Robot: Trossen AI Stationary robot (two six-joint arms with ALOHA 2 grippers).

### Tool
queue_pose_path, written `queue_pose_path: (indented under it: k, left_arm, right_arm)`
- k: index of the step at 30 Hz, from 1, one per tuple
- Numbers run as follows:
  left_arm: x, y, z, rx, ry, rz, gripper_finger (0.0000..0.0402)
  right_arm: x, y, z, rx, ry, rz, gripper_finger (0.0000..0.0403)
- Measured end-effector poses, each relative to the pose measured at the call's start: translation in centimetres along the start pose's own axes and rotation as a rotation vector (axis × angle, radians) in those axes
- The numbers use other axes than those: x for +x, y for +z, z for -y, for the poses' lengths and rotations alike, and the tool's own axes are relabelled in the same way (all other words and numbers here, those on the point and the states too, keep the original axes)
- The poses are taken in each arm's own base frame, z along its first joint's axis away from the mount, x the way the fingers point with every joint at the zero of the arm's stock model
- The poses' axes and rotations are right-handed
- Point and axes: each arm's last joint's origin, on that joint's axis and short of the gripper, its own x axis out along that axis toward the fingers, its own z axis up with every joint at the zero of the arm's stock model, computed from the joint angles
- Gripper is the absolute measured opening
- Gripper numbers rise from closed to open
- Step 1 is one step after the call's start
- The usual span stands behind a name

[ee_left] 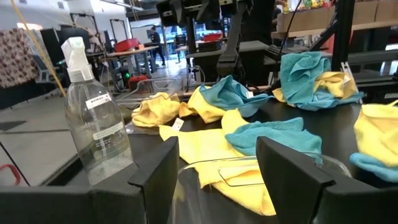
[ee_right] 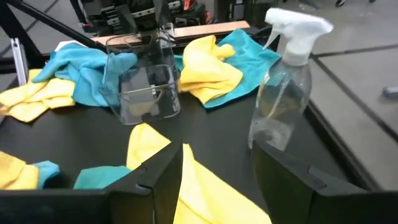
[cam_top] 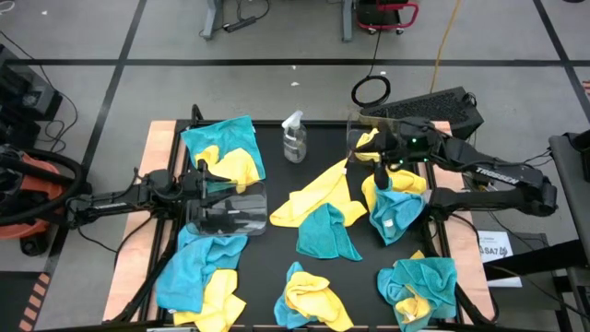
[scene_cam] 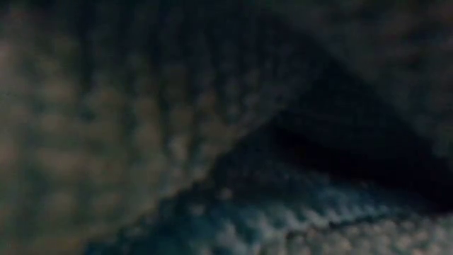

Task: Sort microfiber towel by color & place in baskets
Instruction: Put the yellow towel into the top transparent bin

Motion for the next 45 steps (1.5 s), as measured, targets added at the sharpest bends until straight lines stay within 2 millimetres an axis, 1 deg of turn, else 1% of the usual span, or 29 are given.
queue_pose_path:
  k: [4,8,12,15,24,30,32,35,37,39,42,45]
  left_arm:
    - [0.0,0.0,0.0,0.052,0.0,0.0,0.0221]
    - [0.0,0.0,0.0,0.057,0.0,0.0,0.0221]
    - [0.0,0.0,0.0,0.053,0.0,0.0,0.0221]
    - [0.0,0.0,0.0,0.054,0.0,0.0,0.0221]
    - [0.0,0.0,0.0,0.053,0.0,0.0,0.0221]
    - [0.0,0.0,0.0,0.052,0.0,0.0,0.0221]
    - [0.0,0.0,0.0,0.052,0.0,0.0,0.0221]
    - [0.0,0.0,0.0,0.052,0.0,0.0,0.0221]
    - [0.0,0.0,0.0,0.052,0.0,0.0,0.0221]
    - [0.0,0.0,0.0,0.052,0.0,0.0,0.0221]
    - [0.0,0.0,0.0,0.052,0.0,0.0,0.0221]
    - [0.0,0.0,0.0,0.052,0.0,0.0,0.0221]
  right_arm:
    - [1.1,0.2,0.1,0.069,0.007,0.011,0.0185]
    - [2.2,0.4,0.4,0.074,0.007,0.024,0.0185]
    - [3.2,0.1,0.6,0.11,0.003,-0.007,0.0185]
    - [3.9,0.1,0.9,0.137,-0.049,-0.009,0.0185]
    - [5.6,-0.6,1.3,0.212,-0.051,-0.063,0.0185]
    - [6.6,-1.1,1.3,0.213,-0.039,-0.104,0.0185]
    - [7.1,-1.3,0.8,0.203,0.0,-0.126,0.0185]
    - [7.9,-1.6,-0.4,0.138,0.146,-0.15,0.0185]
    - [8.4,-1.8,-1.3,0.089,0.201,-0.171,0.0185]
    - [8.9,-2.1,-1.9,0.043,0.227,-0.188,0.0185]
    - [9.4,-2.6,-2.4,-0.029,0.247,-0.215,0.0185]
    - [10.1,-3.0,-2.5,-0.08,0.209,-0.238,0.0185]
